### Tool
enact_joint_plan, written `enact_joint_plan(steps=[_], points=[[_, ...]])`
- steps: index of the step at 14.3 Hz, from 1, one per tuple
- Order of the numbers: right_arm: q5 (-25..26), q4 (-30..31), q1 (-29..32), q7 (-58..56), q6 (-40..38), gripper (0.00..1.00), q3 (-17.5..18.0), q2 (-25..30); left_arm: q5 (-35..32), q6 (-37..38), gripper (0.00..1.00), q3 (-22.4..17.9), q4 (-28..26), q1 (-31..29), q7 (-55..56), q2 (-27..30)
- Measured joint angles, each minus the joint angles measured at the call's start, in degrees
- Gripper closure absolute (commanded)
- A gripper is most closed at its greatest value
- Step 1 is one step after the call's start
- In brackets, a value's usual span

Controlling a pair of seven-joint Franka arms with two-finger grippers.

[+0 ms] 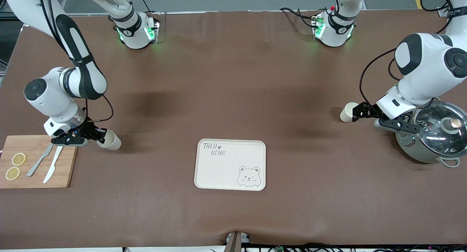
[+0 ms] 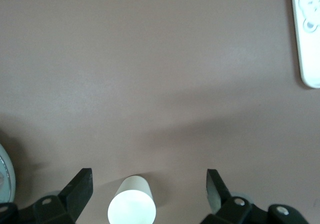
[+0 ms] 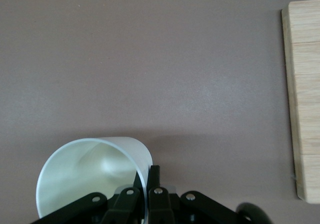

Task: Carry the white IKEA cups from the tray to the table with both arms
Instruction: 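Lower the right cup beside the board while the left lowers beside the pot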

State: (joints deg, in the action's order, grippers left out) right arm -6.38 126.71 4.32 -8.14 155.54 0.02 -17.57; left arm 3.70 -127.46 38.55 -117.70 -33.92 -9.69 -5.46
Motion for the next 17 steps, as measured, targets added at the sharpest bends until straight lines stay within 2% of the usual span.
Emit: enact_joint_plan(steps=[4,9,14,15,16,17], points=[[0.0,0.54,-0.42,0.0,3.12,1.0,0.01,-1.65,-0.02,1.07,0.0,0.11,3.04,2.17,4.38,-1.63],[0.0,0.71,-0.45,0.01,5.32,1.0,0.01,-2.88,-4.82,3.33,0.0,0.2,6.76,7.55,13.84,-3.85],[0.0,1.85,-0.56,0.01,8.63,1.0,0.01,-4.01,-4.87,6.24,0.0,0.11,9.99,8.57,15.36,-4.43],[0.0,1.9,-0.63,0.01,8.75,1.0,0.01,-4.09,-4.94,6.7,0.0,-0.5,10.31,9.34,15.36,-4.46],[0.0,1.9,-0.7,0.01,8.78,1.0,0.01,-4.09,-4.96,7.4,0.0,-3.03,10.72,11.89,15.36,-4.46],[0.0,1.91,-0.75,0.02,8.8,0.91,0.01,-4.09,-4.97,8.19,0.0,-7.44,11.3,16.16,15.36,-4.48]])
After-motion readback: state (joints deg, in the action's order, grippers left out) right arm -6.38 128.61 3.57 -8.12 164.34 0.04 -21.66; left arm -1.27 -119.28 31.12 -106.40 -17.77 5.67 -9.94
